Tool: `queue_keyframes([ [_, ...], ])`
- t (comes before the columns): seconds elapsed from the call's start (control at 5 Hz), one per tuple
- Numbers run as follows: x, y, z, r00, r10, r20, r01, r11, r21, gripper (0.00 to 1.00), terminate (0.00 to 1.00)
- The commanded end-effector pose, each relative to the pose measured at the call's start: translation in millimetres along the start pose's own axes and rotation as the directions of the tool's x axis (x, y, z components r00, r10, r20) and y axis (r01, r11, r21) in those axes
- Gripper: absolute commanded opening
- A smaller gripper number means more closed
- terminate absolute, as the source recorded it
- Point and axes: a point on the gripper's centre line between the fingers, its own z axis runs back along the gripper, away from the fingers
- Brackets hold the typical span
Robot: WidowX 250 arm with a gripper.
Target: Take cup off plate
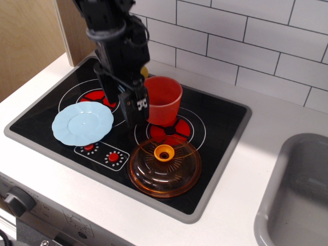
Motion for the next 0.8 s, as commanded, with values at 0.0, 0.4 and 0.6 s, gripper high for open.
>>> queue_keyframes([
  [0.0,14.7,6.8,57.2,0.991,0.026,0.129,-0.031,0.999,0.039,1.00,0.00],
  [0.4,14.7,6.8,57.2,0.991,0.026,0.129,-0.031,0.999,0.039,1.00,0.00],
  [0.6,14.7,6.8,57.2,0.991,0.026,0.129,-0.031,0.999,0.039,1.00,1.00],
])
